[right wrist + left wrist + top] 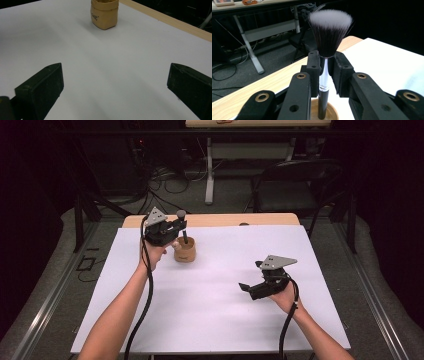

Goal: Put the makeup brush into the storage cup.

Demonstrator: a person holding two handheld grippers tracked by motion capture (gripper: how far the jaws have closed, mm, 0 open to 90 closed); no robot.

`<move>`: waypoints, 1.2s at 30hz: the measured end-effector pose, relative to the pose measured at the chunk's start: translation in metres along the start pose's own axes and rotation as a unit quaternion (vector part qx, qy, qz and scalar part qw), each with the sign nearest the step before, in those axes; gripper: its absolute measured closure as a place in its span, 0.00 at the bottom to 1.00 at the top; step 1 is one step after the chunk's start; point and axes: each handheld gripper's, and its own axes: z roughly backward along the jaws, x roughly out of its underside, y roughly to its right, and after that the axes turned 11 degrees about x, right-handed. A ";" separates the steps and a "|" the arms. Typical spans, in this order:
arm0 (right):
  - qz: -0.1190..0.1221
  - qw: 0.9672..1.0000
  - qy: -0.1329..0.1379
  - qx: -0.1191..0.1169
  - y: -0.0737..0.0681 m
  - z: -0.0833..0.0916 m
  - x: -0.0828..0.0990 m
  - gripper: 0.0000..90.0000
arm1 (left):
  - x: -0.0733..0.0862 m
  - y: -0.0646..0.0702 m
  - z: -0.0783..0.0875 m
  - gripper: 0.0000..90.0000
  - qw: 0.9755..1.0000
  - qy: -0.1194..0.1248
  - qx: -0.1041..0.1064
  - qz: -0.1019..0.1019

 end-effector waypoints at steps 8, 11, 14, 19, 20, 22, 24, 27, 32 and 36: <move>0.001 1.000 -0.005 -0.002 -0.001 0.000 0.000 0.00 | 0.005 -0.001 -0.006 0.85 1.000 -0.009 -0.004 0.002; 0.000 1.000 -0.006 -0.003 0.000 0.000 0.000 0.00 | 0.008 -0.002 -0.008 0.85 1.000 -0.010 -0.005 0.005; 0.000 1.000 -0.005 -0.003 -0.001 0.000 0.000 0.00 | 0.011 -0.004 -0.010 0.85 1.000 -0.013 -0.009 0.009; 0.000 1.000 -0.006 -0.004 0.000 0.000 0.000 0.00 | 0.014 -0.006 -0.012 0.85 1.000 -0.016 -0.011 0.012; 0.001 1.000 -0.005 -0.003 0.000 0.000 0.000 0.00 | 0.014 -0.006 -0.012 0.85 1.000 -0.017 -0.009 0.014; 0.000 1.000 -0.006 -0.004 0.000 0.000 0.000 0.00 | 0.015 -0.007 -0.013 0.85 1.000 -0.019 -0.010 0.015; 0.001 1.000 -0.005 -0.003 0.000 -0.001 0.000 0.00 | 0.016 -0.007 -0.013 0.85 1.000 -0.019 -0.011 0.016; 0.001 1.000 -0.006 -0.003 0.000 -0.001 0.000 0.01 | 0.016 -0.007 -0.014 0.85 1.000 -0.021 -0.010 0.015; 0.000 1.000 -0.006 -0.004 0.000 0.000 0.000 0.01 | 0.017 -0.007 -0.015 0.85 1.000 -0.023 -0.009 0.016; 0.000 1.000 -0.006 -0.004 0.000 0.000 0.000 0.01 | 0.017 -0.008 -0.015 0.79 1.000 -0.025 -0.005 0.017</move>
